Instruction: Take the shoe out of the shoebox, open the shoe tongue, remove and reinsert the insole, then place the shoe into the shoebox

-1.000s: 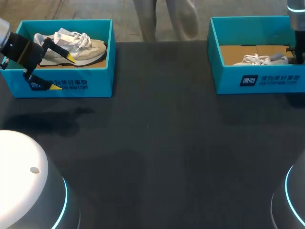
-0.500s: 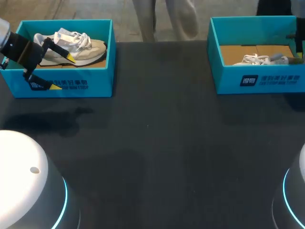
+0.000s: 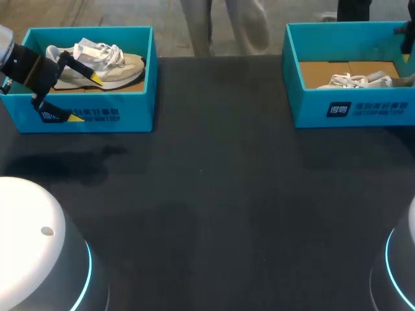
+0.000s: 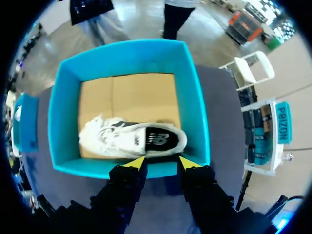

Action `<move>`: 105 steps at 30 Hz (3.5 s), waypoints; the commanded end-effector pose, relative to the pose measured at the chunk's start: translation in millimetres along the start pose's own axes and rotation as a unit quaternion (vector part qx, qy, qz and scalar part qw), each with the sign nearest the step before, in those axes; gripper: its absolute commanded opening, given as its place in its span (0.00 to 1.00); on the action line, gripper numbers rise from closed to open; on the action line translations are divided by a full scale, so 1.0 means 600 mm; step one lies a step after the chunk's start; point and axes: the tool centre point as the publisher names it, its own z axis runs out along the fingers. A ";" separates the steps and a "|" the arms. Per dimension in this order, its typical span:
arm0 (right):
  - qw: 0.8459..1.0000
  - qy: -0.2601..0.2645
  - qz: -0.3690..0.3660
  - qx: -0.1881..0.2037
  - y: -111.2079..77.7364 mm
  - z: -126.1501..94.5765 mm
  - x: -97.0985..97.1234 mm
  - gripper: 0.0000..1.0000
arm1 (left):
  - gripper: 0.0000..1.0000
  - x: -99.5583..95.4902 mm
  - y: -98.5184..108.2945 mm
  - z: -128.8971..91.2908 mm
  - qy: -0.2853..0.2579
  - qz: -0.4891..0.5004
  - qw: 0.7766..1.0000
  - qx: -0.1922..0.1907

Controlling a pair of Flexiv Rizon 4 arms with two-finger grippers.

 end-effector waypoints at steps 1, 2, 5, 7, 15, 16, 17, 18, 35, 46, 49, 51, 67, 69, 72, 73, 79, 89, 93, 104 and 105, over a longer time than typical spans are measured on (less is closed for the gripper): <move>0.998 0.031 -0.023 -0.054 -0.024 -0.022 0.005 0.47 | 1.00 0.001 0.000 0.000 0.000 0.001 1.000 -0.001; 0.997 0.036 -0.026 -0.058 -0.025 -0.026 0.008 0.48 | 1.00 0.001 0.000 0.000 0.000 0.001 1.000 -0.001; 0.996 0.041 -0.043 -0.070 -0.032 -0.043 0.017 0.64 | 1.00 0.001 0.000 0.000 0.000 0.001 1.000 -0.001; 0.995 0.039 -0.054 -0.074 -0.037 -0.053 0.023 0.65 | 1.00 0.001 0.000 0.000 0.000 0.001 1.000 -0.001; 0.992 0.066 -0.085 -0.059 -0.057 -0.069 0.035 1.00 | 1.00 0.001 0.000 0.000 0.000 0.001 1.000 -0.001; 0.992 0.066 -0.085 -0.059 -0.057 -0.069 0.035 1.00 | 1.00 0.001 0.000 0.000 0.000 0.001 1.000 -0.001; 0.992 0.066 -0.085 -0.059 -0.057 -0.069 0.035 1.00 | 1.00 0.001 0.000 0.000 0.000 0.001 1.000 -0.001; 0.992 0.066 -0.085 -0.059 -0.057 -0.069 0.035 1.00 | 1.00 0.001 0.000 0.000 0.000 0.001 1.000 -0.001; 0.986 0.096 -0.135 -0.029 -0.097 -0.067 0.055 1.00 | 1.00 0.001 0.000 0.000 0.000 0.001 1.000 -0.001; 0.954 0.114 -0.274 -0.035 -0.168 -0.095 0.112 1.00 | 1.00 -0.005 0.018 -0.010 0.019 -0.005 1.000 -0.002; 0.947 0.110 -0.299 -0.037 -0.175 -0.100 0.124 1.00 | 1.00 -0.016 0.033 -0.023 0.026 -0.006 1.000 -0.008; 0.945 0.112 -0.306 -0.039 -0.178 -0.101 0.131 1.00 | 1.00 -0.024 0.037 -0.032 0.026 -0.006 1.000 -0.013; 0.942 0.112 -0.315 -0.025 -0.185 -0.094 0.149 1.00 | 1.00 -0.058 0.143 -0.083 0.092 -0.097 0.990 -0.052; 0.942 0.112 -0.315 -0.025 -0.185 -0.094 0.149 1.00 | 1.00 -0.066 0.154 -0.090 0.103 -0.061 0.991 -0.052; 0.942 0.112 -0.315 -0.025 -0.185 -0.094 0.149 1.00 | 1.00 -0.072 0.161 -0.096 0.135 0.007 0.990 -0.045; 0.942 0.112 -0.315 -0.025 -0.185 -0.094 0.149 1.00 | 1.00 -0.072 0.164 -0.099 0.151 0.021 0.987 -0.039; 0.942 0.112 -0.315 -0.025 -0.185 -0.094 0.149 1.00 | 1.00 -0.077 0.186 -0.120 0.236 0.113 0.963 -0.067; 0.942 0.112 -0.315 -0.025 -0.185 -0.094 0.149 1.00 | 1.00 -0.107 0.231 -0.154 0.322 0.256 0.898 -0.159; 0.942 0.112 -0.315 -0.025 -0.185 -0.094 0.149 1.00 | 1.00 -0.111 0.264 -0.164 0.338 0.285 0.876 -0.194; 0.942 0.112 -0.315 -0.025 -0.185 -0.094 0.149 1.00 | 1.00 -0.100 0.378 -0.167 0.359 0.327 0.850 -0.204; 0.942 0.112 -0.315 -0.025 -0.185 -0.094 0.149 1.00 | 1.00 -0.100 0.389 -0.166 0.357 0.332 0.849 -0.203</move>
